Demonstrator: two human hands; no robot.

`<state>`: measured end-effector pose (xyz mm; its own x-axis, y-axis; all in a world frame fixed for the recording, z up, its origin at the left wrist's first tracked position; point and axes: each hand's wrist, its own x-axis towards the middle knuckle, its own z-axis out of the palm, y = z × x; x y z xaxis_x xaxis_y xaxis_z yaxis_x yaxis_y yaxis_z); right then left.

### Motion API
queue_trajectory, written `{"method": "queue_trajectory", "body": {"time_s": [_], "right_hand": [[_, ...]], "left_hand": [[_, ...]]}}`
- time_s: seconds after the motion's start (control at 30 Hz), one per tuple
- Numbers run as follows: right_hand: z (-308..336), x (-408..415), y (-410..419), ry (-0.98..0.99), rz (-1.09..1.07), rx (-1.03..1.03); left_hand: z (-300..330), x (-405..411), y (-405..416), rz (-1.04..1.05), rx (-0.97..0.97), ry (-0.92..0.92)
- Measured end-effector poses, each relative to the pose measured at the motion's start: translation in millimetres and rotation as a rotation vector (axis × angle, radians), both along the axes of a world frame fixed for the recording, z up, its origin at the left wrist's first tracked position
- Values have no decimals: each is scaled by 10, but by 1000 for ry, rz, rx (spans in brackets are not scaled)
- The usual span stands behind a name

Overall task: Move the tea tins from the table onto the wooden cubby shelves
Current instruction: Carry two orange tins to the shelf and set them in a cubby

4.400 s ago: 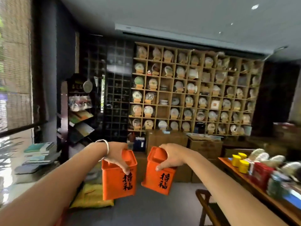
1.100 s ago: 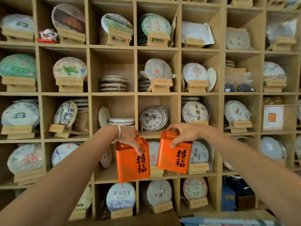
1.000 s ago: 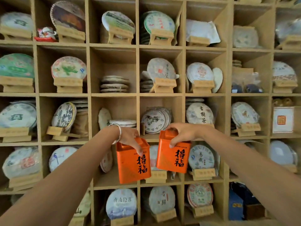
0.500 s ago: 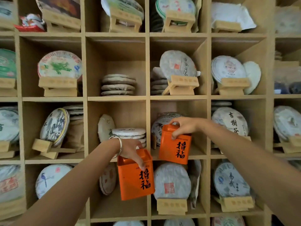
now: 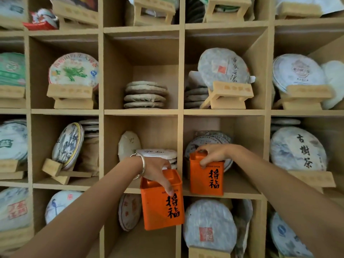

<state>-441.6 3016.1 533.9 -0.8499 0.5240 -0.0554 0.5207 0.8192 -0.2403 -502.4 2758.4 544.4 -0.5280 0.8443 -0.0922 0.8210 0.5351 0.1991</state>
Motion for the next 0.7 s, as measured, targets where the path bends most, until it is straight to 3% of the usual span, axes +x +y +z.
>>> {"method": "queue_trajectory", "body": {"time_s": [0.17, 0.43, 0.7], "right_hand": [[-29, -45, 138, 5, 41, -50], [-124, -48, 219, 90, 73, -111], [-56, 148, 158, 237, 149, -28]], "left_hand": [[-255, -545, 400, -48, -121, -36], [-315, -420, 400, -41, -132, -41], [-270, -297, 431, -72, -58, -3]]}}
